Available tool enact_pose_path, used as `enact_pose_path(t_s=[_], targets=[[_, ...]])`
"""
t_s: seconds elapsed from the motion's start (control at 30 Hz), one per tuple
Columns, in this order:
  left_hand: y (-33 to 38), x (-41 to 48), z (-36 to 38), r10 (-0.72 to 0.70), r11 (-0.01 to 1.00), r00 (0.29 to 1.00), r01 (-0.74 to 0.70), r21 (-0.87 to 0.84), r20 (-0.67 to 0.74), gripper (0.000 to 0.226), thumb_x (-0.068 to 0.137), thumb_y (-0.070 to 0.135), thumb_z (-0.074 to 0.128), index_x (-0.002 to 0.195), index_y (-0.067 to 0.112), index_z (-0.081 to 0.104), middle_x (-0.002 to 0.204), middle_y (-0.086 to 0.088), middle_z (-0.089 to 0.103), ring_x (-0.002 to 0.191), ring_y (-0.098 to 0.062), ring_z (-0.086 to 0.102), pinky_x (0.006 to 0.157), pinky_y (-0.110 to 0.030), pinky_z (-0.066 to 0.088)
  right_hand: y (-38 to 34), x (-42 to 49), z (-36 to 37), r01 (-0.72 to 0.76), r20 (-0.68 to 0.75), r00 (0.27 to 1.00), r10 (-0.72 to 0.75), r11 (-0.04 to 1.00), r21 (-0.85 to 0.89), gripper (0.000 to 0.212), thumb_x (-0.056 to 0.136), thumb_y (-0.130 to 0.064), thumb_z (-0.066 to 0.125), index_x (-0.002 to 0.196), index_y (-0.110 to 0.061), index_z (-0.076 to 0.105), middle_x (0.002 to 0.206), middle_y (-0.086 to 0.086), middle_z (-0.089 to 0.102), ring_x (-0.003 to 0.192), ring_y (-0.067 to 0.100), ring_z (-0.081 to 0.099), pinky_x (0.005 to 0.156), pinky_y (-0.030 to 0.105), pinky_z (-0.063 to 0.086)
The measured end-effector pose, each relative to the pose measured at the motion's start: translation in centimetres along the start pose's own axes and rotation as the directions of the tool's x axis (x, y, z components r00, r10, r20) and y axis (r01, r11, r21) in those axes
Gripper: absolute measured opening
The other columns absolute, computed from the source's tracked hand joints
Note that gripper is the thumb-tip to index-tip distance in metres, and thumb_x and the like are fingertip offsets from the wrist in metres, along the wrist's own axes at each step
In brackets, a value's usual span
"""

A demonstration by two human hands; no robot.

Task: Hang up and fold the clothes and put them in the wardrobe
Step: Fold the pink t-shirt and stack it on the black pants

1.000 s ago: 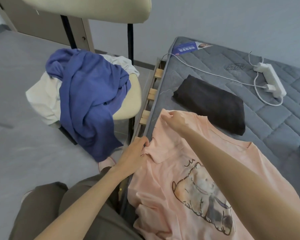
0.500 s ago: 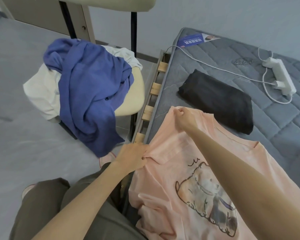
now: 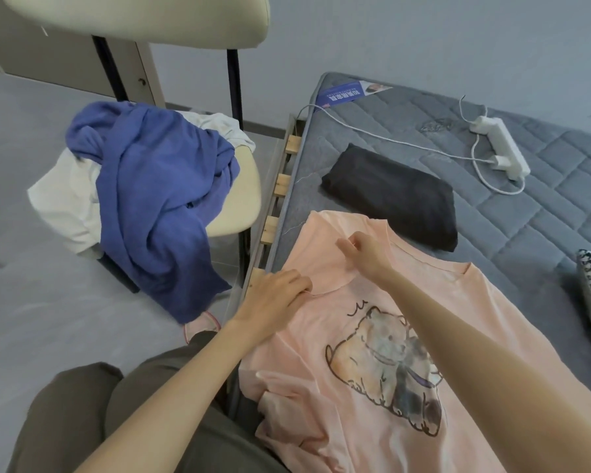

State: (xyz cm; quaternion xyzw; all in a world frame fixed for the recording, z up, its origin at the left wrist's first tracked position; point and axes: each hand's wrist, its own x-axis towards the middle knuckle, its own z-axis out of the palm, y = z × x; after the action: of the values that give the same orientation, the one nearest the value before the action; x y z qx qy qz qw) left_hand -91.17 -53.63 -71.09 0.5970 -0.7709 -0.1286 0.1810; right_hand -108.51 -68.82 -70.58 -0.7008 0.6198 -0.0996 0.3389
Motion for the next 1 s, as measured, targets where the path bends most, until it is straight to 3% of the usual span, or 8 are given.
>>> enact_pose_path(t_s=[0.17,0.33,0.4,0.43,0.53,0.67,0.83,1.0], targets=[[0.3,-0.6,0.8,0.024,0.994,0.998,-0.018,-0.110,0.055,0.016,0.098,0.026,0.045,0.099,0.019,0.060,0.108,0.007,0.062,0.102,-0.011,0.053,0.090,-0.033,0.044,0.4,-1.0,0.3,0.006,-0.126,0.992,-0.011,0.999,-0.042,0.021,0.098,-0.038,0.050,0.088,-0.019,0.050,0.073,-0.005,0.054,0.067,0.012,0.050,0.053,0.026,0.032],[0.9,-0.7,1.6,-0.031,0.991,0.971,0.062,-0.121,0.239,0.031,0.096,0.048,0.045,0.107,0.025,0.062,0.151,0.007,0.037,0.140,-0.010,0.029,0.114,-0.029,0.020,1.8,-2.2,1.7,-0.068,-0.231,0.972,0.036,0.989,-0.133,0.012,0.098,-0.026,0.050,0.090,-0.017,0.049,0.086,-0.001,0.052,0.077,0.020,0.050,0.058,0.024,0.033],[1.1,-0.8,1.5,-0.064,0.982,0.970,0.103,-0.157,0.235,0.041,0.097,0.051,0.037,0.121,0.025,0.059,0.151,0.005,0.037,0.140,-0.009,0.030,0.114,-0.028,0.022,1.9,-2.5,1.8,-0.042,-0.321,0.946,-0.049,0.962,-0.271,0.006,0.096,-0.018,0.052,0.102,-0.018,0.052,0.103,0.001,0.051,0.093,0.020,0.047,0.073,0.025,0.038],[1.2,-0.7,1.4,-0.090,0.976,0.976,0.127,-0.177,0.200,0.043,0.100,0.046,0.034,0.132,0.023,0.052,0.153,0.004,0.034,0.141,-0.008,0.027,0.114,-0.026,0.019,1.9,-2.5,1.9,0.005,-0.340,0.930,-0.141,0.928,-0.373,0.017,0.094,-0.013,0.054,0.110,-0.018,0.054,0.114,0.003,0.051,0.103,0.022,0.045,0.086,0.028,0.039],[1.5,0.0,1.8,-0.163,0.980,0.981,0.173,-0.099,0.107,0.050,0.105,0.031,0.025,0.152,0.015,0.020,0.160,0.000,0.012,0.147,-0.009,0.006,0.115,-0.019,-0.003,1.2,-2.7,2.4,0.308,-0.217,0.877,-0.429,0.847,-0.433,0.034,0.092,-0.007,0.056,0.125,-0.016,0.056,0.134,0.005,0.048,0.122,0.025,0.041,0.104,0.034,0.033],[1.9,0.7,3.0,-0.303,0.951,0.938,0.287,0.111,0.169,0.059,0.105,0.033,0.016,0.150,0.008,-0.013,0.159,-0.008,-0.018,0.146,-0.018,-0.018,0.118,-0.031,-0.014,0.8,-2.6,3.6,0.550,0.093,0.804,-0.587,0.676,-0.490,0.047,0.099,-0.007,0.046,0.145,-0.016,0.042,0.152,0.004,0.037,0.142,0.023,0.030,0.118,0.032,0.013],[1.6,0.3,4.5,-0.410,0.907,0.893,0.376,0.191,0.187,0.070,0.101,0.048,0.012,0.144,0.008,-0.026,0.153,-0.008,-0.033,0.143,-0.022,-0.027,0.118,-0.043,-0.013,1.6,-1.5,4.8,0.529,0.247,0.846,-0.472,0.694,-0.488,0.051,0.106,-0.037,0.015,0.155,-0.028,0.002,0.162,-0.007,-0.002,0.149,0.011,-0.007,0.118,0.030,-0.009],[1.2,0.4,4.8,-0.425,0.903,0.883,0.398,0.160,0.201,0.087,0.095,0.062,0.018,0.144,0.009,-0.030,0.152,-0.005,-0.035,0.143,-0.020,-0.027,0.118,-0.042,-0.015,2.0,0.3,5.0,0.430,0.205,0.902,-0.379,0.755,-0.495,0.054,0.104,-0.045,0.010,0.154,-0.030,-0.005,0.161,-0.009,-0.013,0.147,0.010,-0.018,0.119,0.040,-0.013]])
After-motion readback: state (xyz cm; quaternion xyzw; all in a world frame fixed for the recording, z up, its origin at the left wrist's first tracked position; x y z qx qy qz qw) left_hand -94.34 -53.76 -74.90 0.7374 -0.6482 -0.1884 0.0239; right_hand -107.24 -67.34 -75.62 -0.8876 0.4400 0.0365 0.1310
